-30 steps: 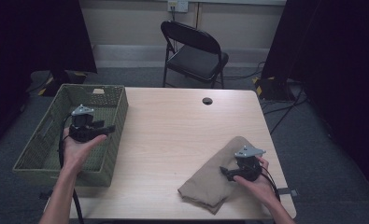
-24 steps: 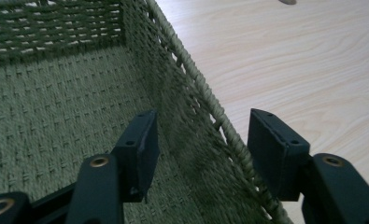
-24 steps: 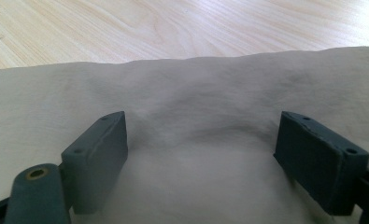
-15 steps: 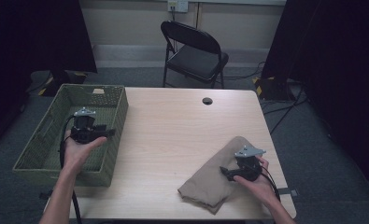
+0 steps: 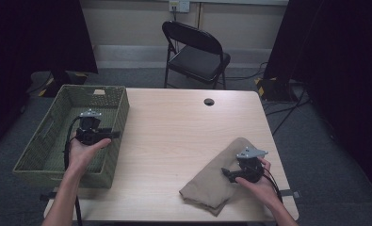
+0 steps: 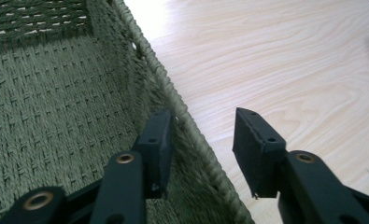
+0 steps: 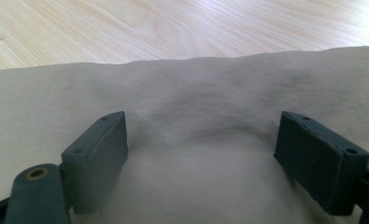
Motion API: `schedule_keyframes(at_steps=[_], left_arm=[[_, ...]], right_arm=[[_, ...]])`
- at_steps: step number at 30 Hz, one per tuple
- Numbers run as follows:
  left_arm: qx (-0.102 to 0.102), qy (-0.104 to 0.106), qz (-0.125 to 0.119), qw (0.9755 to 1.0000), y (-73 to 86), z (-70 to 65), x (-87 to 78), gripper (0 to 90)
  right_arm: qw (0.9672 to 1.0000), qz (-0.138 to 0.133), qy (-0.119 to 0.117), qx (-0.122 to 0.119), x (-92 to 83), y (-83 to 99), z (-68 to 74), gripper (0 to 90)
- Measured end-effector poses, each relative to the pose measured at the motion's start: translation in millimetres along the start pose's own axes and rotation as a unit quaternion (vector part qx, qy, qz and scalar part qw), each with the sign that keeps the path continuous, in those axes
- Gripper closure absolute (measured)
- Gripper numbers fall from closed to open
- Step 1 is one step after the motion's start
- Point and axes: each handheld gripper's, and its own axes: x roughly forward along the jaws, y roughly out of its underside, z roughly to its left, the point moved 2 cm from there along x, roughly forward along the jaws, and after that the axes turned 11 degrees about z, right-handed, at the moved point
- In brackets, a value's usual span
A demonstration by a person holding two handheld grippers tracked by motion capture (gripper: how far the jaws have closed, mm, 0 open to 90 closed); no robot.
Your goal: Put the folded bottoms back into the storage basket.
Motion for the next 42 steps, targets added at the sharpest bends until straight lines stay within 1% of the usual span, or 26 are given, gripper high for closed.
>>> schedule_keyframes(at_steps=[2, 3, 4, 6, 7, 8, 9, 10, 12, 17, 21, 24, 26, 32, 35, 38, 42], left_arm=[[0.002, -0.006, 0.010, 0.9999, -0.2, -1.1, 3.5, 52.4], [0.008, -0.009, 0.018, 0.9998, 0.1, -2.7, 6.3, 52.4], [0.009, -0.011, 0.019, 0.9997, 0.4, -3.2, 7.7, 52.0], [0.018, -0.018, 0.025, 0.9994, 0.6, -4.1, 7.9, 54.4], [0.018, -0.020, 0.025, 0.9993, 0.7, -3.4, 7.2, 56.7], [0.013, -0.020, 0.024, 0.9994, 1.0, -2.2, 6.6, 60.0], [0.010, -0.017, 0.023, 0.9995, 1.3, -1.2, 6.5, 63.7], [0.006, -0.011, 0.021, 0.9997, 1.6, -0.2, 6.3, 64.0], [0.010, -0.014, 0.024, 0.9996, 1.6, -0.9, 6.2, 64.4], [0.009, -0.014, 0.024, 0.9996, 1.3, -1.1, 6.7, 65.7], [0.008, -0.019, 0.026, 0.9994, 0.8, -2.5, 6.9, 66.6], [0.009, -0.016, 0.027, 0.9995, 0.8, -3.0, 7.0, 66.6], [0.008, -0.009, 0.027, 0.9996, 0.8, -3.6, 7.1, 66.5], [0.021, 0.001, 0.033, 0.9992, -0.6, -10.0, 9.2, 66.5], [0.021, -0.004, 0.036, 0.9991, -1.3, -13.0, 9.9, 66.7], [0.023, 0.000, 0.035, 0.9991, -1.4, -14.8, 10.7, 66.7], [0.041, 0.004, 0.038, 0.9984, -3.1, -23.7, 14.1, 66.7]], right_arm=[[1.0000, -0.001, -0.001, 0.000, 0.2, -0.1, -0.2, 16.1], [1.0000, -0.001, -0.002, 0.000, 0.3, -0.2, -0.4, 16.1], [1.0000, -0.002, -0.003, 0.001, 0.7, -0.4, -0.5, 16.0], [1.0000, -0.002, -0.004, 0.002, 1.1, -0.7, -0.5, 16.1], [1.0000, -0.001, -0.003, 0.002, 1.2, -0.8, -0.4, 16.0], [1.0000, -0.001, -0.003, 0.002, 1.3, -0.8, -0.4, 16.1], [1.0000, -0.002, -0.004, 0.002, 1.4, -0.8, -0.5, 16.1], [1.0000, -0.002, -0.004, 0.003, 1.5, -0.8, -0.5, 16.1], [1.0000, -0.002, -0.001, 0.001, 1.6, -0.9, -0.2, 16.1], [1.0000, -0.002, -0.002, -0.001, 1.5, -0.7, -0.3, 16.1], [1.0000, -0.002, 0.001, 0.000, 1.5, -0.4, 0.4, 16.1], [1.0000, -0.002, 0.000, -0.001, 1.6, -0.6, 0.2, 16.1], [1.0000, -0.001, 0.000, -0.001, 1.6, -0.7, 0.2, 16.1], [1.0000, -0.001, 0.000, 0.000, 1.7, -0.8, 0.6, 16.1], [1.0000, -0.002, 0.001, 0.000, 1.7, -0.6, 0.7, 16.1], [1.0000, -0.002, 0.001, 0.000, 1.7, -0.7, 0.7, 16.0], [1.0000, -0.001, 0.002, 0.000, 1.9, -0.9, 1.0, 16.0]])
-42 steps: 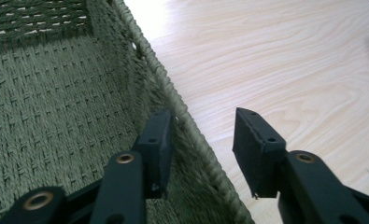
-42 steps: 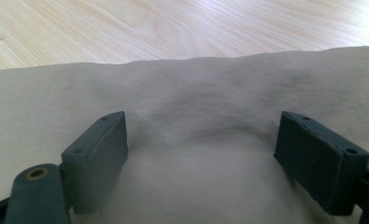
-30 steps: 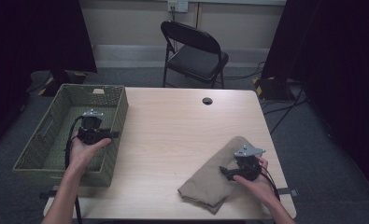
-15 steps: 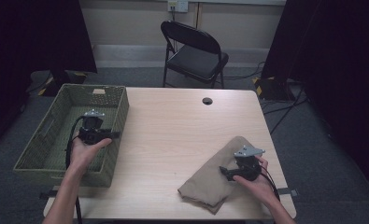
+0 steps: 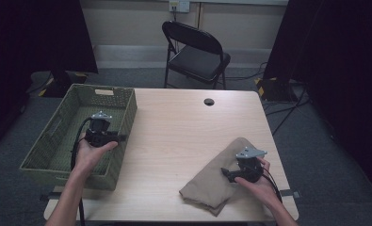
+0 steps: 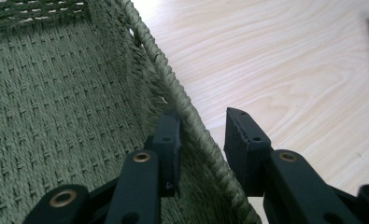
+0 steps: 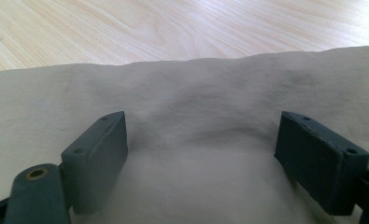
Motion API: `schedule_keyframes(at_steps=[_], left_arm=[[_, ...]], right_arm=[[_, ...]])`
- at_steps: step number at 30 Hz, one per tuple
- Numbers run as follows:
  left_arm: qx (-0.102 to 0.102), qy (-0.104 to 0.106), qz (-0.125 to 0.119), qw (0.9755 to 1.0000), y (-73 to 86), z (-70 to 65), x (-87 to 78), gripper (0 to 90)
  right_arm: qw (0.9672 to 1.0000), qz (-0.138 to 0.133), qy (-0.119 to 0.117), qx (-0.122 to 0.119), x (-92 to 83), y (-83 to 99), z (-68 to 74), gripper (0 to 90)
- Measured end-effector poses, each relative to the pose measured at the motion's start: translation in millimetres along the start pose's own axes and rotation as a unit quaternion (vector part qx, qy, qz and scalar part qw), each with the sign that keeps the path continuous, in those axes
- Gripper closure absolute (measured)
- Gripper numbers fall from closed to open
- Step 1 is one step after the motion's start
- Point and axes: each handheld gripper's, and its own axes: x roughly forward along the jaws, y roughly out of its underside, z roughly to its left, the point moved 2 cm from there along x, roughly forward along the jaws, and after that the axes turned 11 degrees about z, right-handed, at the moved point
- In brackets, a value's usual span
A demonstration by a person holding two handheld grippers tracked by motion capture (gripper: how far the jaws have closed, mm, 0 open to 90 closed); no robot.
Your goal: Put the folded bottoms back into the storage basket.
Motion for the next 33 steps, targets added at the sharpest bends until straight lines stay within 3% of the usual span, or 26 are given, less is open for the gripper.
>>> schedule_keyframes(at_steps=[20, 25, 33], left_arm=[[0.056, 0.030, 0.011, 0.9979, -9.6, -36.8, 13.8, 67.0], [0.077, 0.040, 0.015, 0.9962, -11.7, -50.4, 17.9, 67.2], [0.113, 0.063, 0.020, 0.9914, -14.9, -71.2, 24.0, 67.2]], right_arm=[[1.0000, -0.001, -0.001, 0.000, 0.2, 0.2, 0.1, 16.0], [1.0000, -0.001, -0.001, 0.000, 0.2, 0.1, 0.2, 16.0], [1.0000, -0.001, 0.000, -0.001, 0.2, 0.2, 0.4, 16.0]])
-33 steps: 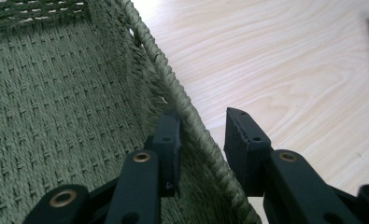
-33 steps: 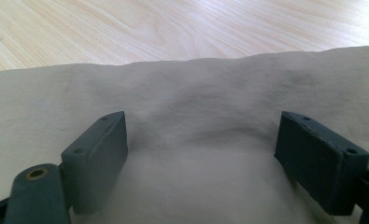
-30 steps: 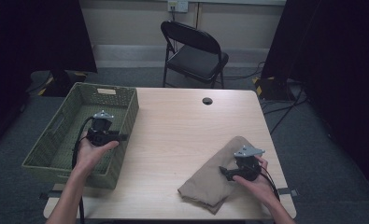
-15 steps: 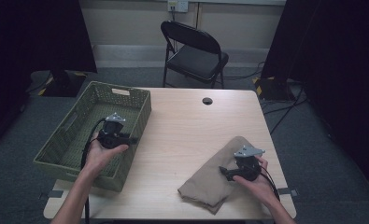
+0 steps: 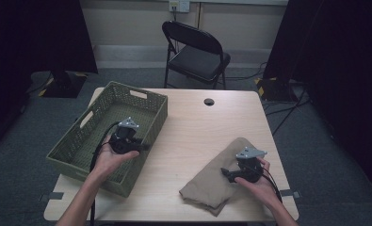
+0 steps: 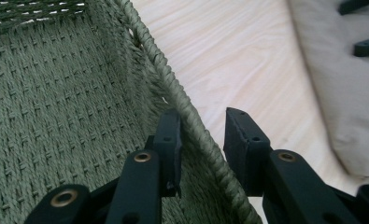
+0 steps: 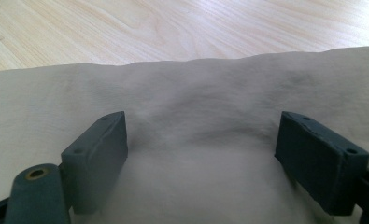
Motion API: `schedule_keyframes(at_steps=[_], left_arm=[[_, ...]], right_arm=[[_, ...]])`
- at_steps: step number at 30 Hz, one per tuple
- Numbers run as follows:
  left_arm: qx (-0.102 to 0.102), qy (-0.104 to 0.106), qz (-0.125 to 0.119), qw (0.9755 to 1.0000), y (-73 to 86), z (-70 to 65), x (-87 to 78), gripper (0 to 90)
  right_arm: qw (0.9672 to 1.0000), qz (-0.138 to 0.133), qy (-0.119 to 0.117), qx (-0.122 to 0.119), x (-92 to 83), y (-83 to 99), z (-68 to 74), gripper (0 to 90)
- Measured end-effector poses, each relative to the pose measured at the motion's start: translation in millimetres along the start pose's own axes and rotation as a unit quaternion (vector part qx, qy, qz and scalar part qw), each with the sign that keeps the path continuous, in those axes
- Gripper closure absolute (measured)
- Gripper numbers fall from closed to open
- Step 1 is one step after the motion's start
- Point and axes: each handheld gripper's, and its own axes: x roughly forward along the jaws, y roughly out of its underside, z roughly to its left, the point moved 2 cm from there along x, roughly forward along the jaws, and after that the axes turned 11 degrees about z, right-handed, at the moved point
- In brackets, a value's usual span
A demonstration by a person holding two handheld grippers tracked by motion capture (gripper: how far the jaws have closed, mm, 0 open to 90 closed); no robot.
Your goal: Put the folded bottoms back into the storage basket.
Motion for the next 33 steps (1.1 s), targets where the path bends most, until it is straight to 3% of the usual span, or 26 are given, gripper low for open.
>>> schedule_keyframes(at_steps=[3, 7, 8, 9, 11, 15, 17, 19, 22, 26, 29, 33], left_arm=[[0.010, 0.008, 0.002, 0.9999, -2.3, -6.9, 2.7, 67.0], [-0.013, 0.020, -0.001, 0.9997, -4.6, -7.4, 4.1, 60.2], [-0.021, 0.018, -0.003, 0.9996, -5.5, -6.8, 4.2, 54.8], [-0.034, -0.004, -0.002, 0.9994, -8.4, -5.5, 5.4, 50.6], [-0.042, -0.010, 0.001, 0.9991, -12.7, -5.3, 8.2, 49.2], [-0.043, -0.026, 0.001, 0.9987, -20.6, -4.6, 12.7, 45.8], [-0.048, -0.029, 0.006, 0.9984, -28.5, -4.9, 14.8, 47.1], [-0.046, -0.051, 0.017, 0.9975, -30.8, -4.5, 17.6, 48.1], [-0.048, -0.037, 0.023, 0.9979, -32.9, -5.8, 22.0, 55.1], [-0.056, -0.046, 0.033, 0.9969, -34.9, -6.8, 26.4, 57.5], [-0.043, -0.061, 0.039, 0.9965, -36.6, -9.0, 27.4, 60.4], [-0.041, -0.064, 0.039, 0.9964, -36.6, -9.6, 27.6, 61.8]], right_arm=[[1.0000, 0.000, 0.001, -0.001, -0.1, 0.0, 0.2, 16.0], [1.0000, 0.000, 0.002, -0.001, -0.1, 0.0, 0.3, 16.0], [1.0000, 0.000, 0.002, -0.001, -0.2, 0.0, 0.3, 16.0], [1.0000, 0.000, 0.001, -0.001, -0.2, 0.1, 0.2, 16.0], [1.0000, 0.000, -0.001, -0.001, -0.1, 0.0, -0.1, 16.0], [1.0000, 0.000, -0.001, -0.001, -0.2, 0.0, -0.1, 16.0], [1.0000, 0.000, -0.001, -0.002, -0.2, 0.0, -0.3, 16.0], [1.0000, 0.000, -0.002, -0.002, -0.1, 0.0, -0.5, 16.0], [1.0000, 0.000, -0.002, -0.002, -0.2, 0.0, -0.5, 16.0], [1.0000, 0.001, -0.002, -0.002, -0.2, 0.0, -0.4, 16.0], [1.0000, 0.001, -0.003, -0.002, -0.2, -0.1, -0.5, 16.0], [1.0000, 0.001, -0.002, -0.002, -0.1, -0.1, -0.6, 16.0]])
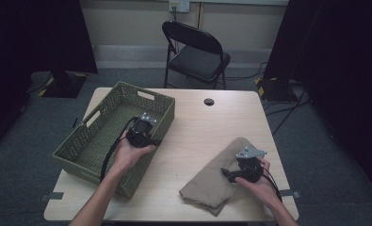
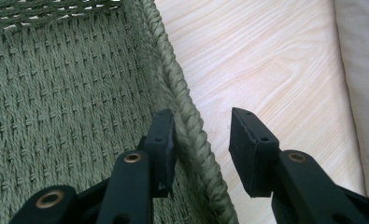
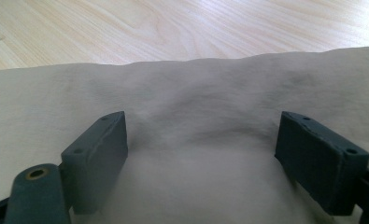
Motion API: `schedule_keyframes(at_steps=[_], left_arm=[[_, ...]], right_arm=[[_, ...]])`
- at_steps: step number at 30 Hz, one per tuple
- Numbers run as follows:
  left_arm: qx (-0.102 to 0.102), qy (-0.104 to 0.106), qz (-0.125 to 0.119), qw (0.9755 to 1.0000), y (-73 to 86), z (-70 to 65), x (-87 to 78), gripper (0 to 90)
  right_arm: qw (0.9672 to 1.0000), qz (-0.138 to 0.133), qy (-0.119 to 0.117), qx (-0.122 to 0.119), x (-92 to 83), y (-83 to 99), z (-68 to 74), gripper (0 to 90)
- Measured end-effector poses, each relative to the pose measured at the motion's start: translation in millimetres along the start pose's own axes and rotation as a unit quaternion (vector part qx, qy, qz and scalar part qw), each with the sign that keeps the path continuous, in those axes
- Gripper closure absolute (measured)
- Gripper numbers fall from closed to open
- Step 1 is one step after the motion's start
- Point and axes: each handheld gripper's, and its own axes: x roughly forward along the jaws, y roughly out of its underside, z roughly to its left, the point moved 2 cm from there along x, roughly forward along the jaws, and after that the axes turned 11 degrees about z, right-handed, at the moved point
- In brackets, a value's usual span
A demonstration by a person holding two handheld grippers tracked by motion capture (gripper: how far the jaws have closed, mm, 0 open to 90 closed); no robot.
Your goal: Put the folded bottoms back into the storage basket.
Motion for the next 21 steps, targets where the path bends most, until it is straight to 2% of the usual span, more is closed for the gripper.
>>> schedule_keyframes(at_steps=[3, 11, 14, 18, 21], left_arm=[[0.007, -0.003, -0.001, 1.0000, 0.0, -0.6, 0.2, 61.8], [0.034, 0.011, -0.002, 0.9993, -2.8, -6.4, 2.3, 63.1], [0.051, 0.024, -0.003, 0.9984, -5.5, -10.2, 4.3, 63.7], [0.056, 0.039, -0.004, 0.9977, -6.6, -11.5, 5.5, 64.6], [0.070, 0.036, -0.003, 0.9969, -9.3, -14.3, 7.0, 65.9]], right_arm=[[1.0000, 0.000, 0.000, 0.000, 0.0, 0.0, 0.0, 16.0], [1.0000, 0.001, 0.000, 0.000, 0.1, -0.1, -0.1, 16.0], [1.0000, 0.000, 0.000, 0.000, 0.1, -0.1, -0.1, 16.0], [1.0000, 0.000, 0.000, 0.000, 0.1, -0.1, 0.0, 16.0], [1.0000, 0.000, 0.000, 0.000, 0.2, -0.1, -0.1, 16.0]])
